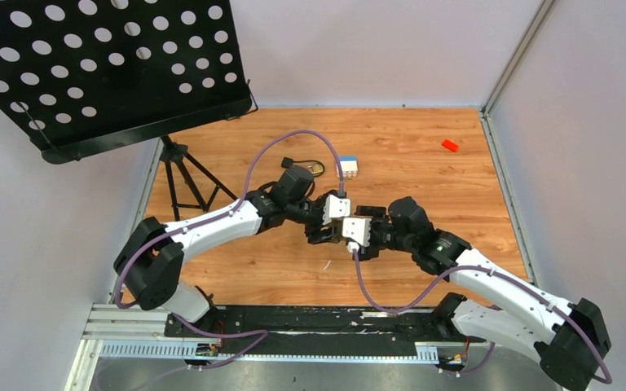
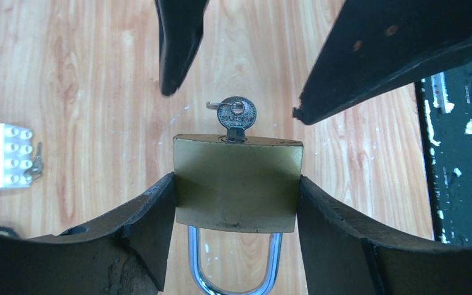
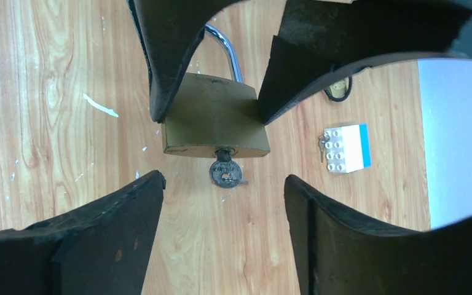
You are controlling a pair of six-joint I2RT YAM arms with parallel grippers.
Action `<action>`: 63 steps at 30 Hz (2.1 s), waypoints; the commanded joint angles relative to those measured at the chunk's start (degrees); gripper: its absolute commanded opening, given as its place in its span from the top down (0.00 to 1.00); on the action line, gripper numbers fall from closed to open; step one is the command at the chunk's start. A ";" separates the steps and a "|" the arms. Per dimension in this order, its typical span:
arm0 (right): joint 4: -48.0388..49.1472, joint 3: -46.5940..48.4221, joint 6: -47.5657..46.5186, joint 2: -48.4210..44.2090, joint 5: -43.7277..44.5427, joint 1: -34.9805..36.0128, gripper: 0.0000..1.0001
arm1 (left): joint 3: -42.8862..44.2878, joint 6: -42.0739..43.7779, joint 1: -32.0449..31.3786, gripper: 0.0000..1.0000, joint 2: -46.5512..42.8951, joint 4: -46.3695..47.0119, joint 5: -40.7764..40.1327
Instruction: Unlock with the key
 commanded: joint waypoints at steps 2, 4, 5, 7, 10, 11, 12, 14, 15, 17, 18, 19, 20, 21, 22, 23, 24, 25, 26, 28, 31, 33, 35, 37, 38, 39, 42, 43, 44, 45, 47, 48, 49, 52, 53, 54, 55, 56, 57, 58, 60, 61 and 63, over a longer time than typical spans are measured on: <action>-3.13 5.60 5.94 -2.13 -3.75 -4.71 0.21 | 0.86 1.07 0.75 1.00 -4.59 6.34 1.35; -3.65 7.05 7.97 -1.54 -4.57 -6.62 0.19 | 0.55 1.66 0.75 1.00 -5.03 6.39 0.94; -4.19 8.14 9.06 -0.92 -5.58 -7.75 0.19 | 0.33 1.91 0.74 1.00 -5.32 6.38 0.81; -5.60 10.98 11.70 0.56 -8.82 -10.00 0.18 | 0.04 2.54 0.75 1.00 -5.54 6.26 0.16; -6.70 15.81 16.35 3.69 -13.27 -12.58 0.17 | -0.17 3.41 0.75 1.00 -6.26 6.25 -1.18; -6.98 17.14 18.12 5.40 -14.70 -13.60 0.16 | -0.19 3.42 0.73 1.00 -6.57 6.59 -1.55; -7.27 18.52 19.75 6.93 -16.18 -14.38 0.16 | -0.37 3.20 0.75 1.00 -6.94 7.15 -1.98; -7.68 20.76 23.96 9.91 -18.90 -15.64 0.16 | -0.86 1.83 0.67 1.00 -7.64 8.87 -3.38; -7.71 21.63 25.58 11.39 -20.07 -16.19 0.15 | -1.16 1.27 0.54 1.00 -7.96 9.91 -4.63; -7.62 22.86 28.85 14.54 -22.30 -17.35 0.15 | -2.06 0.41 0.26 1.00 -8.75 11.95 -6.89; -7.56 23.15 30.40 15.88 -23.51 -17.78 0.15 | -2.74 0.48 -0.15 1.00 -9.10 13.06 -7.94; -7.41 23.34 31.37 17.09 -24.68 -18.28 0.14 | -3.15 0.60 -0.58 1.00 -9.45 13.61 -9.21; -7.23 23.49 32.28 18.28 -25.88 -18.76 0.14 | -3.60 0.53 -1.03 1.00 -9.74 14.21 -10.47; -6.98 23.47 33.06 19.30 -27.05 -19.21 0.14 | -3.96 0.50 -1.39 1.00 -9.96 14.65 -11.48; -6.83 23.44 33.62 20.27 -28.08 -19.43 0.14 | -4.17 0.62 -1.77 1.00 -10.04 14.95 -12.22; -6.69 23.44 33.89 21.15 -28.88 -19.58 0.14 | -4.35 0.60 -2.20 1.00 -10.15 15.28 -13.16; -6.53 23.48 34.25 21.91 -29.49 -19.65 0.14 | -4.33 0.69 -2.62 1.00 -10.01 15.40 -14.34; -6.33 23.47 34.67 22.76 -30.22 -19.74 0.15 | -4.33 0.83 -3.03 1.00 -9.95 15.51 -15.04; -6.07 23.53 35.09 23.53 -31.15 -19.82 0.15 | -4.28 0.90 -3.43 1.00 -9.84 15.64 -15.88; -5.86 23.61 35.70 24.95 -32.29 -19.91 0.16 | -4.31 1.12 -4.16 1.00 -9.61 15.99 -17.28; -5.32 23.46 36.18 26.99 -32.88 -20.26 0.16 | -4.33 1.16 -4.81 1.00 -9.47 16.27 -18.34; -4.91 23.40 36.89 28.33 -33.88 -20.57 0.17 | -4.33 1.37 -5.40 1.00 -9.38 16.31 -19.25; -4.60 23.56 37.64 29.81 -35.21 -20.63 0.19 | -4.25 1.74 -6.06 1.00 -9.11 16.34 -20.54; -4.38 24.01 38.43 31.33 -36.95 -20.72 0.22 | -4.16 2.14 -6.78 1.00 -8.72 16.46 -22.15; -4.19 24.25 38.85 32.20 -37.70 -20.71 0.25 | -4.08 2.52 -7.23 1.00 -8.50 16.41 -23.00; -4.07 24.47 39.23 33.01 -38.70 -20.79 0.28 | -4.06 2.91 -7.69 1.00 -8.23 16.43 -23.95; -3.19 24.74 40.28 35.04 -41.98 -20.96 0.40 | -4.19 3.77 -8.91 1.00 -7.60 16.96 -27.02; -3.17 24.83 40.57 35.74 -43.08 -20.91 0.44 | -4.28 3.97 -9.18 1.00 -7.24 17.27 -28.01; -3.20 24.96 40.72 36.24 -43.71 -20.89 0.47 | -4.24 4.35 -9.49 1.00 -7.06 17.36 -28.60; -3.18 25.03 40.70 36.57 -44.18 -20.93 0.52 | -4.24 4.59 -9.79 1.00 -6.83 17.52 -29.70; -3.13 25.02 40.65 36.90 -44.96 -21.07 0.63 | -4.24 5.07 -10.17 1.00 -6.53 17.78 -31.24; -3.12 25.02 40.67 36.85 -45.33 -21.15 0.68 | -4.24 5.28 -10.37 1.00 -6.37 17.97 -32.05; -3.12 25.10 40.66 36.73 -45.55 -21.27 0.73 | -4.22 5.48 -10.41 1.00 -6.31 18.13 -32.63; -3.14 25.07 40.71 36.00 -46.13 -22.71 0.95 | -4.28 5.77 -10.39 1.00 -6.26 17.71 -32.48; -3.08 24.98 40.75 35.63 -46.20 -23.37 0.99 | -4.36 6.11 -10.41 1.00 -6.40 17.25 -31.61; -2.92 24.86 40.83 35.09 -46.28 -23.96 1.00 | -4.34 6.60 -10.41 1.00 -6.60 16.37 -30.42; -2.80 24.67 40.84 34.58 -46.38 -24.58 1.00 | -4.22 7.20 -10.41 0.99 -6.79 15.35 -29.27; -2.88 24.45 40.62 33.96 -46.34 -25.05 1.00 | -4.11 7.53 -10.41 0.95 -7.04 14.26 -28.22; -3.17 24.29 40.11 33.18 -46.03 -25.24 1.00 | -3.96 8.01 -10.40 0.90 -7.32 13.11 -27.42; -3.54 24.19 39.30 32.40 -45.35 -25.36 1.00 | -3.90 8.58 -10.41 0.83 -7.65 12.05 -26.85; -4.42 23.97 36.95 30.47 -44.32 -25.42 1.00 | -4.09 9.31 -10.33 0.70 -8.83 10.55 -26.19; -5.14 23.84 35.32 29.43 -43.92 -25.40 1.00 | -4.26 9.82 -10.20 0.60 -9.72 9.41 -26.01; -5.98 23.73 33.50 28.32 -43.82 -25.45 1.00 | -4.77 9.87 -9.37 0.49 -10.90 9.05 -25.25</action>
